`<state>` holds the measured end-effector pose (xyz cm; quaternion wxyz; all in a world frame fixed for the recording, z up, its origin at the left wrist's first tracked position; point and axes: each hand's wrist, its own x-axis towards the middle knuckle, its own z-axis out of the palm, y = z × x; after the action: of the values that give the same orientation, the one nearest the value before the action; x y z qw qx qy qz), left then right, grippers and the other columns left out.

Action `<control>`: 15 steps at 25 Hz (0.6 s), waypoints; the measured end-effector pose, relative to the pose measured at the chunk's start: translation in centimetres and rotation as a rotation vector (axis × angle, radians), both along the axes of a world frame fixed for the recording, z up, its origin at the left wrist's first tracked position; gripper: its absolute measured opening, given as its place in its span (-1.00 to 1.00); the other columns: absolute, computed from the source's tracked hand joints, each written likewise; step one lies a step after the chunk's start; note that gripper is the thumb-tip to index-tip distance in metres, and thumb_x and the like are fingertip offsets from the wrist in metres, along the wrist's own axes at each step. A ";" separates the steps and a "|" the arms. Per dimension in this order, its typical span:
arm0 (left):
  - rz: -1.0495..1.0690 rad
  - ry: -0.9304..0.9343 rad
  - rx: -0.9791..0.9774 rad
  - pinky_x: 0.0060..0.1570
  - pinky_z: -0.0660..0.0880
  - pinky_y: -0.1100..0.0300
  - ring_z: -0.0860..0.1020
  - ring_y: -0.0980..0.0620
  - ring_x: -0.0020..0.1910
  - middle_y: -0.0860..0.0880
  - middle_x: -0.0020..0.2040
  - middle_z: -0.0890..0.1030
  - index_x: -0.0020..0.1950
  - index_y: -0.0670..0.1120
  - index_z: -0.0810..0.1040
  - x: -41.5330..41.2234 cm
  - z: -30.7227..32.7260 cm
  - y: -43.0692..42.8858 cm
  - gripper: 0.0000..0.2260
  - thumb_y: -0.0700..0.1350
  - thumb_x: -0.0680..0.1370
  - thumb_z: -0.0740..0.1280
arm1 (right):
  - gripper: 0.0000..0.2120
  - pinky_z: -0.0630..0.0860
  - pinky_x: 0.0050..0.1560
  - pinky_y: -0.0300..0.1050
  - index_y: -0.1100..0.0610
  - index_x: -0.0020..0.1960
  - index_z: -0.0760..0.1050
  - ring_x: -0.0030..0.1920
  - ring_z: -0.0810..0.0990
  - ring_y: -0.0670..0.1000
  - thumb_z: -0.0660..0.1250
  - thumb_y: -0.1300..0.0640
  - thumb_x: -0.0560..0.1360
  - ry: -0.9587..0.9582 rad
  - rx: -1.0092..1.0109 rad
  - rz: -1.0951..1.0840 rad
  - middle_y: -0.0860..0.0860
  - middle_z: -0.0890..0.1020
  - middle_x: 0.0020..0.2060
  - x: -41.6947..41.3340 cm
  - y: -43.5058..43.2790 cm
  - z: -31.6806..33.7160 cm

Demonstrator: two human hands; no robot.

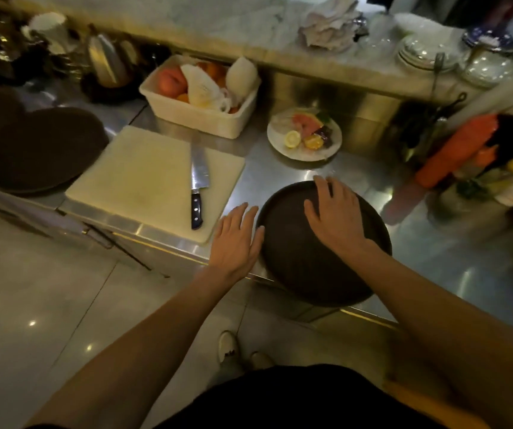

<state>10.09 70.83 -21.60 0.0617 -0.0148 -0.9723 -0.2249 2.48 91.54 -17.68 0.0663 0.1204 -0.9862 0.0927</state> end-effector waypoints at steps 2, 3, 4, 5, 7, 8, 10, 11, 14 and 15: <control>-0.090 -0.023 -0.003 0.46 0.17 -0.03 0.24 -0.07 0.50 -0.09 0.50 0.31 0.49 -0.03 0.27 -2.0 -0.5 0.1 -0.54 0.13 0.64 0.00 | -0.48 0.38 0.33 0.20 0.11 0.46 0.23 0.35 0.40 0.25 0.13 -0.09 0.57 -0.010 0.001 -0.097 0.24 0.40 0.35 -0.1 0.9 -0.6; -0.123 -0.029 -0.009 0.46 0.18 -0.04 0.24 -0.08 0.50 -0.10 0.50 0.31 0.49 -0.03 0.26 -2.9 -0.9 0.0 -0.53 0.14 0.64 -0.01 | -0.48 0.37 0.34 0.21 0.11 0.46 0.22 0.36 0.39 0.25 0.13 -0.09 0.57 -0.021 0.000 -0.140 0.24 0.40 0.36 0.0 1.3 -0.9; -0.147 -0.033 -0.007 0.46 0.20 -0.04 0.25 -0.09 0.49 -0.10 0.50 0.31 0.49 -0.03 0.25 -3.7 -1.2 0.0 -0.52 0.15 0.64 -0.01 | -0.47 0.37 0.34 0.22 0.12 0.46 0.22 0.37 0.39 0.25 0.14 -0.10 0.57 -0.033 0.000 -0.180 0.24 0.39 0.37 0.1 1.7 -1.2; -0.165 -0.050 0.002 0.45 0.22 -0.06 0.25 -0.10 0.49 -0.11 0.50 0.31 0.49 -0.02 0.24 -4.6 -1.5 -0.1 -0.52 0.16 0.63 -0.01 | -0.46 0.36 0.35 0.23 0.12 0.47 0.21 0.38 0.38 0.26 0.14 -0.10 0.57 -0.048 0.002 -0.221 0.24 0.38 0.39 0.3 2.1 -1.7; -0.179 -0.099 0.015 0.44 0.25 -0.09 0.27 -0.13 0.48 -0.13 0.50 0.30 0.50 -0.02 0.22 -5.6 -2.3 0.2 -0.51 0.17 0.63 -0.01 | -0.45 0.35 0.36 0.23 0.10 0.48 0.19 0.40 0.35 0.26 0.15 -0.10 0.56 -0.091 0.018 -0.294 0.24 0.36 0.40 0.7 3.1 -2.6; -0.178 -0.128 0.017 0.43 0.26 -0.11 0.28 -0.14 0.47 -0.14 0.50 0.30 0.50 -0.02 0.22 -5.8 -2.6 0.4 -0.51 0.17 0.63 0.00 | -0.44 0.35 0.36 0.23 0.09 0.48 0.18 0.40 0.35 0.26 0.15 -0.11 0.56 -0.111 0.029 -0.324 0.25 0.35 0.40 0.9 3.7 -2.9; -0.160 -0.196 0.038 0.38 0.33 -0.13 0.33 -0.16 0.43 -0.14 0.48 0.31 0.48 -0.03 0.22 -6.5 -3.3 1.3 -0.52 0.16 0.62 0.03 | -0.44 0.35 0.34 0.23 0.09 0.47 0.17 0.38 0.35 0.28 0.16 -0.12 0.55 -0.155 0.027 -0.387 0.26 0.35 0.39 0.9 5.5 -3.8; -0.135 -0.231 0.062 0.34 0.37 -0.14 0.35 -0.17 0.40 -0.14 0.46 0.32 0.47 -0.03 0.22 -6.6 -3.6 1.5 -0.52 0.16 0.61 0.04 | -0.44 0.36 0.31 0.23 0.09 0.47 0.18 0.37 0.36 0.29 0.16 -0.12 0.55 -0.180 0.024 -0.407 0.26 0.36 0.37 0.9 6.2 -4.2; -0.005 -0.373 0.199 0.26 0.44 -0.17 0.40 -0.24 0.32 -0.20 0.41 0.33 0.48 -0.08 0.19 -7.6 -4.6 3.0 -0.51 0.12 0.61 0.11 | -0.41 0.40 0.25 0.24 0.10 0.46 0.16 0.32 0.38 0.31 0.20 -0.11 0.53 -0.301 -0.007 -0.502 0.27 0.34 0.35 0.5 9.4 -5.6; 0.056 -0.416 0.254 0.25 0.45 -0.17 0.42 -0.26 0.30 -0.23 0.39 0.34 0.48 -0.11 0.19 -7.8 -4.9 3.6 -0.51 0.09 0.61 0.14 | -0.40 0.41 0.24 0.24 0.11 0.47 0.16 0.32 0.37 0.32 0.21 -0.10 0.52 -0.354 -0.033 -0.542 0.27 0.33 0.36 0.5 10.4 -6.2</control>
<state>2.31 74.40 -26.53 -0.1325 0.0666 -0.9281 -0.3416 3.00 101.96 -23.88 -0.0818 -0.1659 -0.9769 0.1073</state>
